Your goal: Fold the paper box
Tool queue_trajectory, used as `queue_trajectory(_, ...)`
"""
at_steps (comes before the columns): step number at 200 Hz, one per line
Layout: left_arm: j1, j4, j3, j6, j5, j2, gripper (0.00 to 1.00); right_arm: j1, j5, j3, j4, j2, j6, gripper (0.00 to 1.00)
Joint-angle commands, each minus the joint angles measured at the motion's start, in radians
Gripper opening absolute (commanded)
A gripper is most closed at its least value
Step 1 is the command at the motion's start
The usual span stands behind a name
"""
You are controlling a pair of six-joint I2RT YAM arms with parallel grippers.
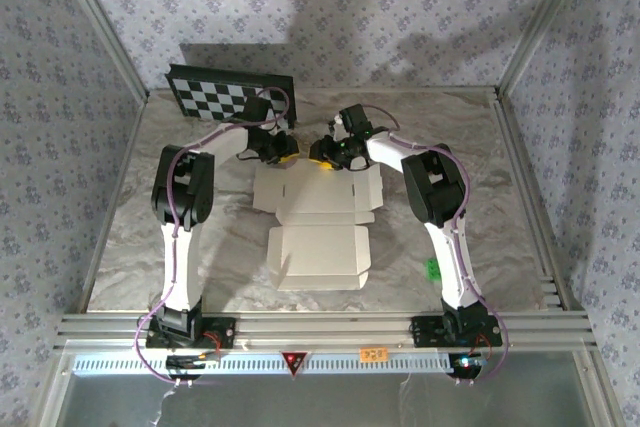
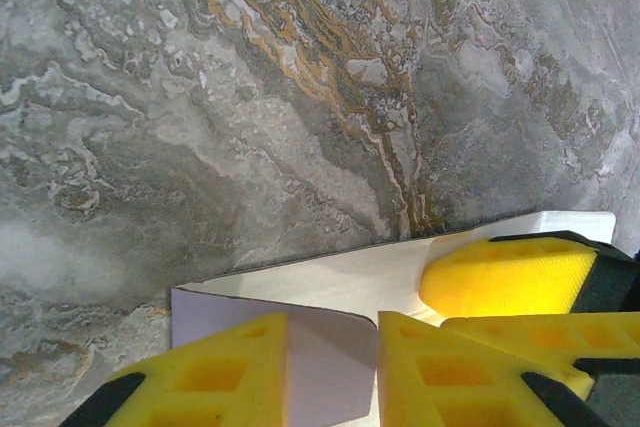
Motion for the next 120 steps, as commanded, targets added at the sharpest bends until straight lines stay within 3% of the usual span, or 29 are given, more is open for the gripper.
queue_trajectory(1, -0.014, 0.014, -0.027, -0.009, 0.042, 0.037, 0.27, 0.004, 0.019, -0.040, -0.079, 0.024, -0.001, 0.41)
queue_trajectory(44, -0.014, 0.041, -0.076, -0.011, 0.033, 0.038, 0.40, 0.001, 0.020, -0.052, -0.073, 0.022, 0.001, 0.43)
queue_trajectory(120, -0.018, 0.053, -0.106, -0.011, 0.012, 0.051, 0.41, 0.003, 0.023, -0.067, -0.064, 0.017, 0.004, 0.43)
